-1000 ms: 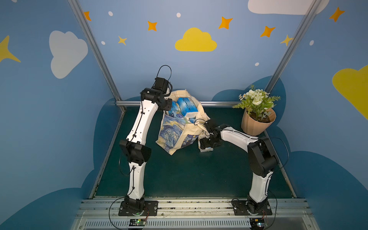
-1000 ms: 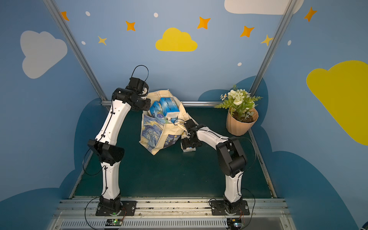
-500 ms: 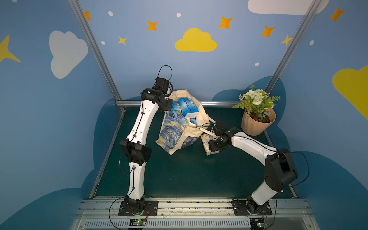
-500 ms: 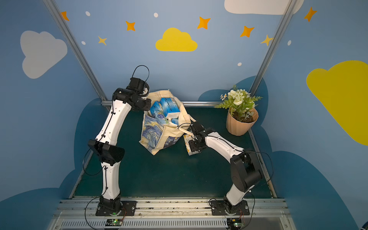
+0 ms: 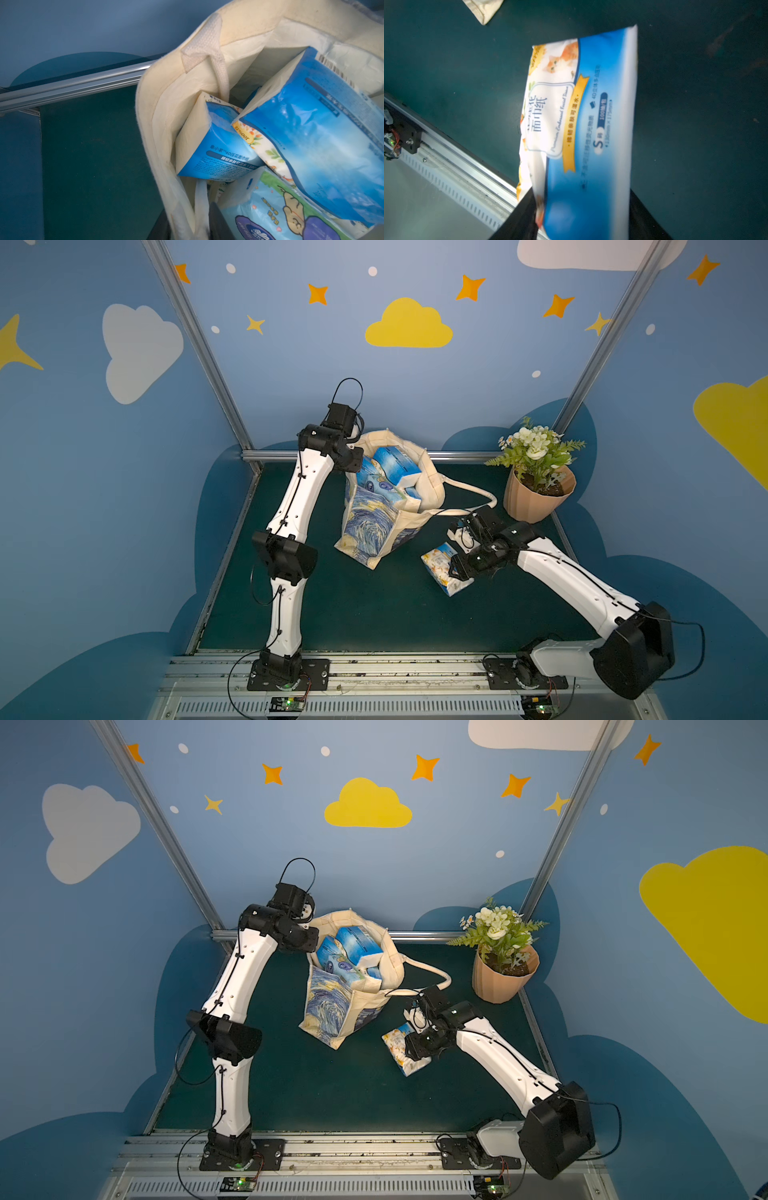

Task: Put tissues into the canvas bag
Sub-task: Pick up the pack of facial tissues from the center of the board.

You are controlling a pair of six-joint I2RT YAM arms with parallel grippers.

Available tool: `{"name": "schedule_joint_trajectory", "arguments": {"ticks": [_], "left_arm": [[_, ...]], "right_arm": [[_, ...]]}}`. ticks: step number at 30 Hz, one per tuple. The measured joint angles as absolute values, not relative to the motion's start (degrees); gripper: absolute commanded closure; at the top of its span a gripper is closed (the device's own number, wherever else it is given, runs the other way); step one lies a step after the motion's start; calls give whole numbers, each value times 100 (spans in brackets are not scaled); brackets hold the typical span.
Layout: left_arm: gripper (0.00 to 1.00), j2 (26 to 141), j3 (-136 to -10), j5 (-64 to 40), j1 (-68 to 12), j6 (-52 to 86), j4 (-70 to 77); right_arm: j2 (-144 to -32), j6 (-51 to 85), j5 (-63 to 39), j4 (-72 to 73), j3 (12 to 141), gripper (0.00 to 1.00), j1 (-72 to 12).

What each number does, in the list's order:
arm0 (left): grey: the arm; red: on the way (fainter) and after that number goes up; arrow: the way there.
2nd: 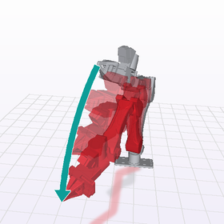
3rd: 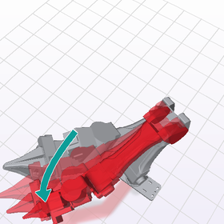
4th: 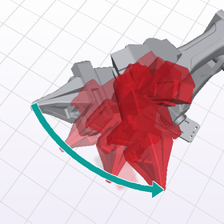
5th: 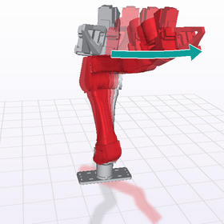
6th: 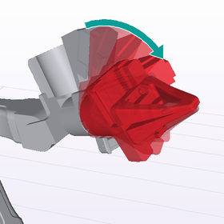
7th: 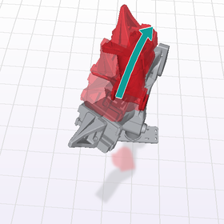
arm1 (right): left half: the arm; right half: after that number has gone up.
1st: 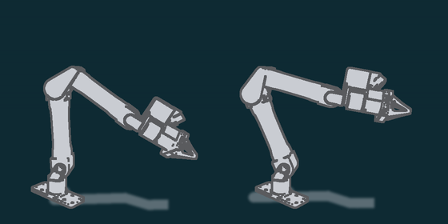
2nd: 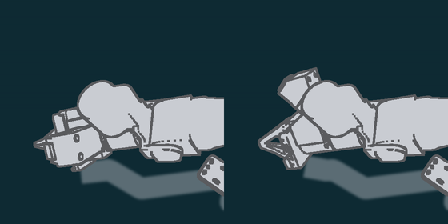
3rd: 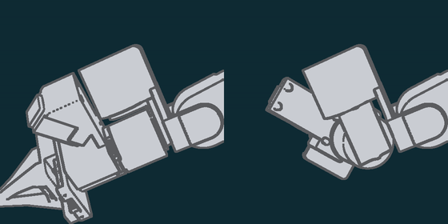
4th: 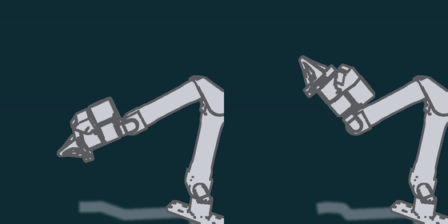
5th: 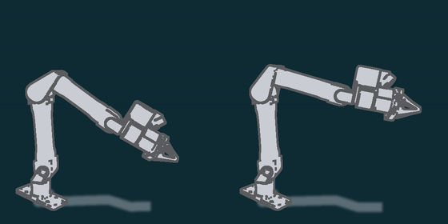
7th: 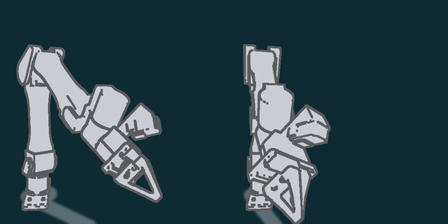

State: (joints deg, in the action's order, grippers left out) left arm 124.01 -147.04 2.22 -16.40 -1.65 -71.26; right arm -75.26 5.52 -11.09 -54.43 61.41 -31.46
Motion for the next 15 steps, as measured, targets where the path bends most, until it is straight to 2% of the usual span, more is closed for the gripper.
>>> {"name": "schedule_joint_trajectory", "arguments": {"ticks": [15], "left_arm": [[69,12436,-14709,200,-1643,-167,-7089]], "right_arm": [[-7601,513,-1402,-6152,6643,45,-3144]]}}
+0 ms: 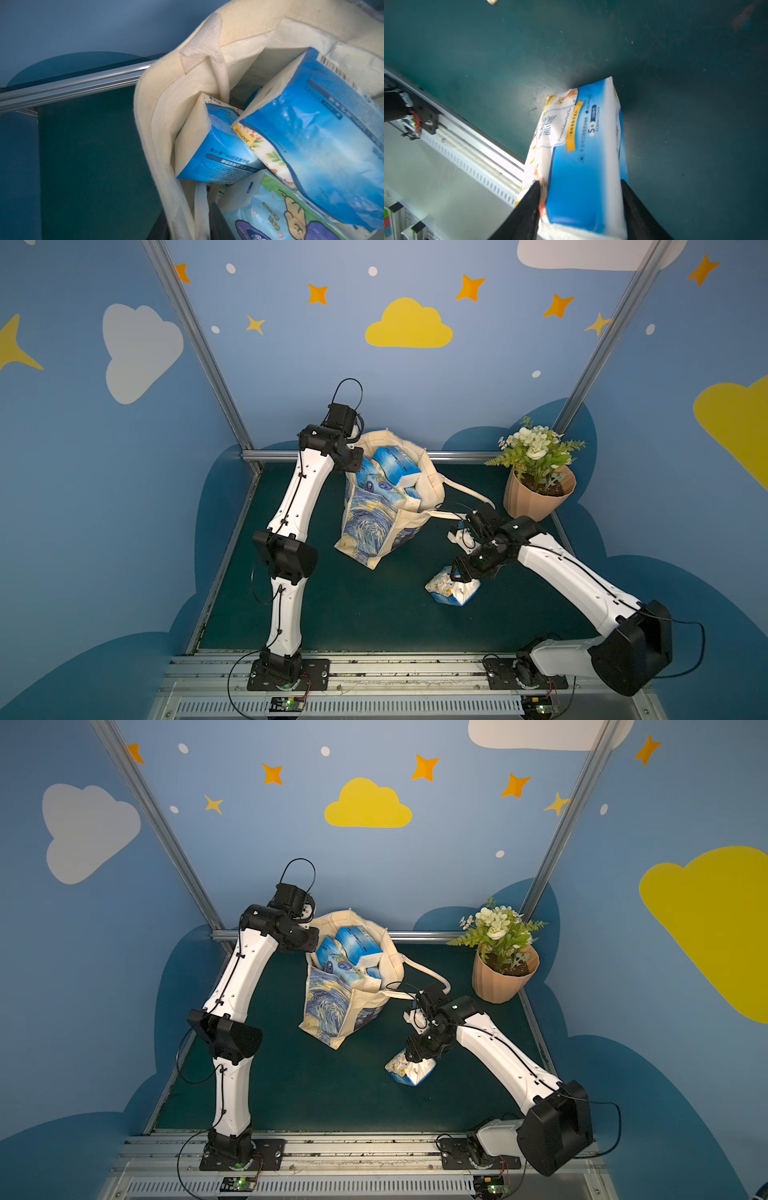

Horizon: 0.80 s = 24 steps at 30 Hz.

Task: Put tissues into the canvas bag
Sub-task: Pick up the pack of facial tissues from the center of the board.

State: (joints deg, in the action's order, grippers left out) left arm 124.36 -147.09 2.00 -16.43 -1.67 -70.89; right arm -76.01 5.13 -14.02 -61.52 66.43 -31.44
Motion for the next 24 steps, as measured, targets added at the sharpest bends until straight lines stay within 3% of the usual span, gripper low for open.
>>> {"name": "schedule_joint_trajectory", "arguments": {"ticks": [2,8,11,24], "left_arm": [[69,12436,-14711,200,-1643,-167,-7089],[69,12436,-14711,198,-1643,-165,-7052],[69,12436,-14711,198,-1643,-165,-7046],[69,12440,-14711,198,-1656,-165,-7024]], "right_arm": [[-7494,493,-1468,-6285,6866,51,-3144],[-7288,469,-1680,-6635,7588,55,-3144],[-7168,489,-1712,-6713,7861,63,-3144],[-7037,561,-2021,-6794,9747,62,-3131]]}}
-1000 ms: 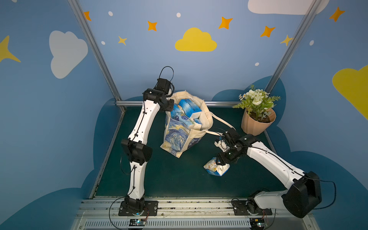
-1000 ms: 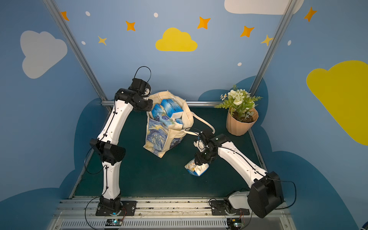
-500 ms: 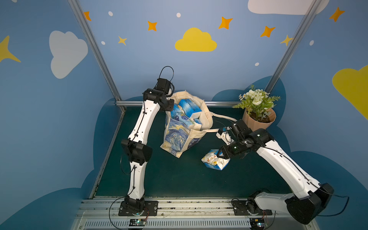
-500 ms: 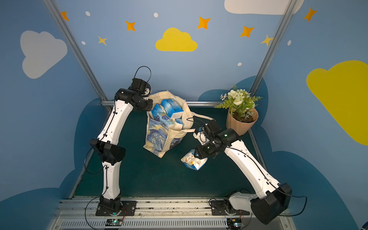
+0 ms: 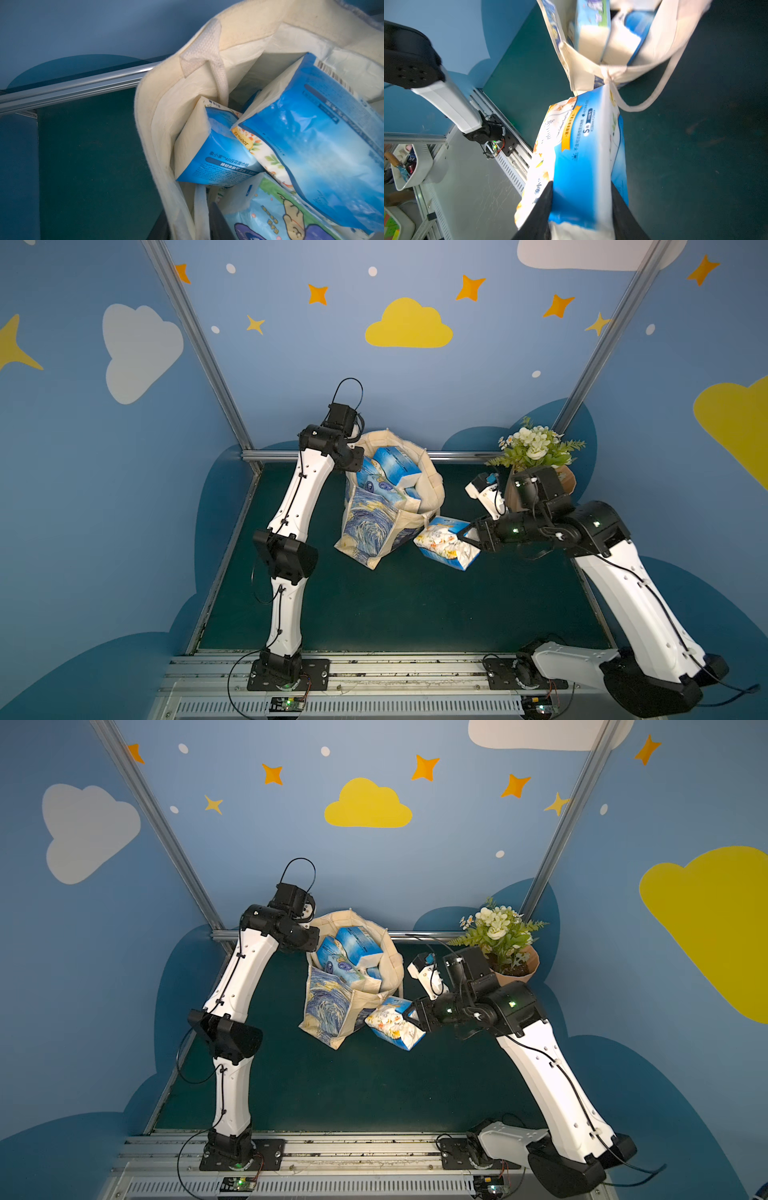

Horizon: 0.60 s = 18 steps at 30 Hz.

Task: Put tissues into the canvas bag
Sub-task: Pick up the pack of facial tissues from the center of the board, then place the pack of facial tissues in the canvas bag.

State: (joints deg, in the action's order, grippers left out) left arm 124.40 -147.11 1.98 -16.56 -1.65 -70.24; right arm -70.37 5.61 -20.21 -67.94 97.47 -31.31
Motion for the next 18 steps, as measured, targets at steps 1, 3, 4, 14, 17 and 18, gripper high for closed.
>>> {"name": "schedule_joint_trajectory", "arguments": {"ticks": [1,3,4,14,17,18], "left_arm": [[69,12440,-14711,198,-1656,-165,-7017],[69,12440,-14711,193,-1658,-165,-7006],[69,12440,-14711,187,-1658,-165,-7006],[69,12440,-14711,137,-1669,-165,-6987],[70,12440,-14711,104,-1669,-163,-6978],[70,12440,-14711,91,-1669,-163,-6973]], "right_arm": [[-7046,558,-2018,-6729,9948,62,-3124],[-7094,552,-2018,-6545,10261,62,-3109],[-7148,545,-2018,-6420,10401,61,-3100],[-9111,163,-2178,-4980,11502,60,-3006],[-9946,104,-2241,-4713,11985,61,-3006],[-10261,102,-2276,-4630,12206,61,-3006]]}}
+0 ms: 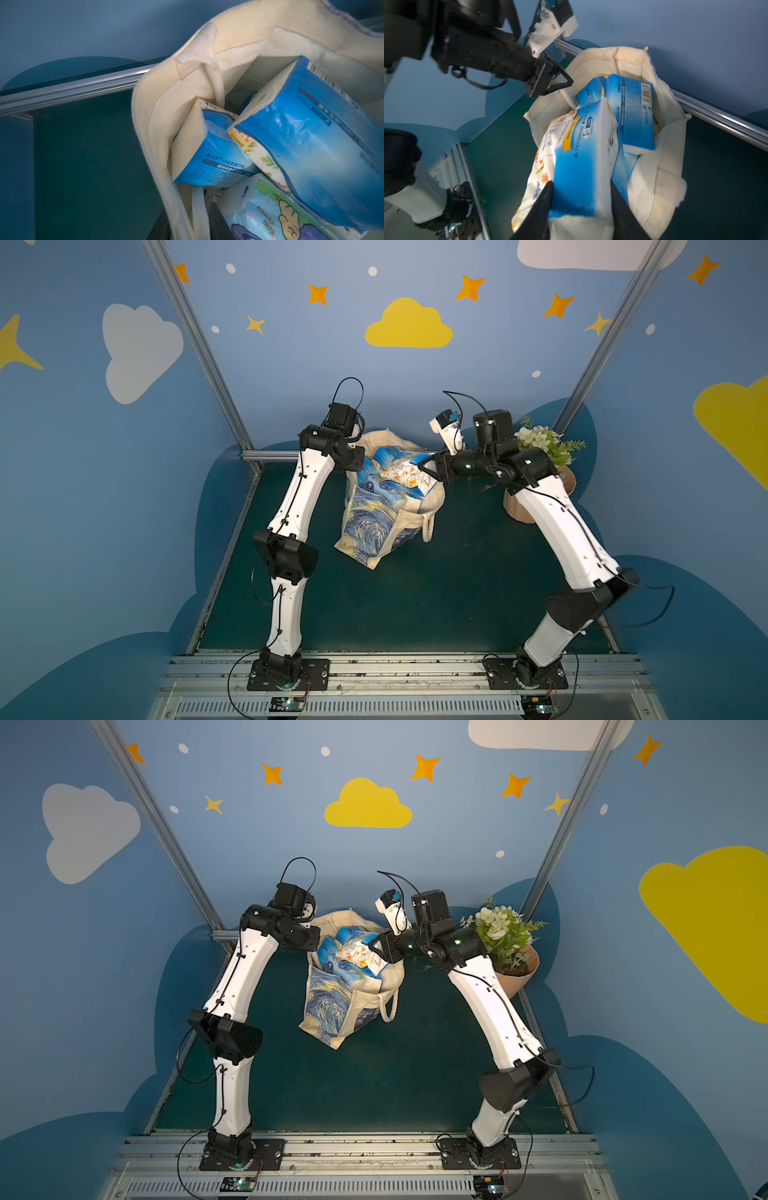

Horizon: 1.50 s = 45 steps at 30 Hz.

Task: Put tissues into the canvas bag
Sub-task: Place the pack of facial tissues in the canvas bag.

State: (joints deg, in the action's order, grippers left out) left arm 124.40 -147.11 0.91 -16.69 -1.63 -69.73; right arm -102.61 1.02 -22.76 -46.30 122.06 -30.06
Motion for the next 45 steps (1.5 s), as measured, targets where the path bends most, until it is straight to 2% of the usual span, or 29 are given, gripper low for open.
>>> {"name": "schedule_joint_trajectory", "arguments": {"ticks": [6,12,15,22,35,42,45], "left_arm": [[71,12440,-14713,71,-1669,-161,-6965],[71,12451,-14818,108,-1667,-163,-7013],[72,12453,-14921,226,-1645,-165,-7070],[77,12453,-14986,248,-1640,-167,-7052],[74,12453,-14988,355,-1656,-165,-7057],[74,12453,-14988,384,-1651,-145,-7054],[74,12453,-14988,392,-1651,-139,-7054]], "right_arm": [[-11701,152,-2508,-4405,13692,61,-3009],[-12293,80,-2628,-4499,14355,61,-3170],[-12245,-137,-2394,-4665,14173,60,-3371],[-11786,-497,-1935,-4755,12884,59,-3695],[-11443,-1098,-1402,-5472,12608,59,-3924],[-11185,-1330,-1448,-6250,12490,59,-3962],[-11229,-1380,-1441,-6499,12608,55,-3997]]}}
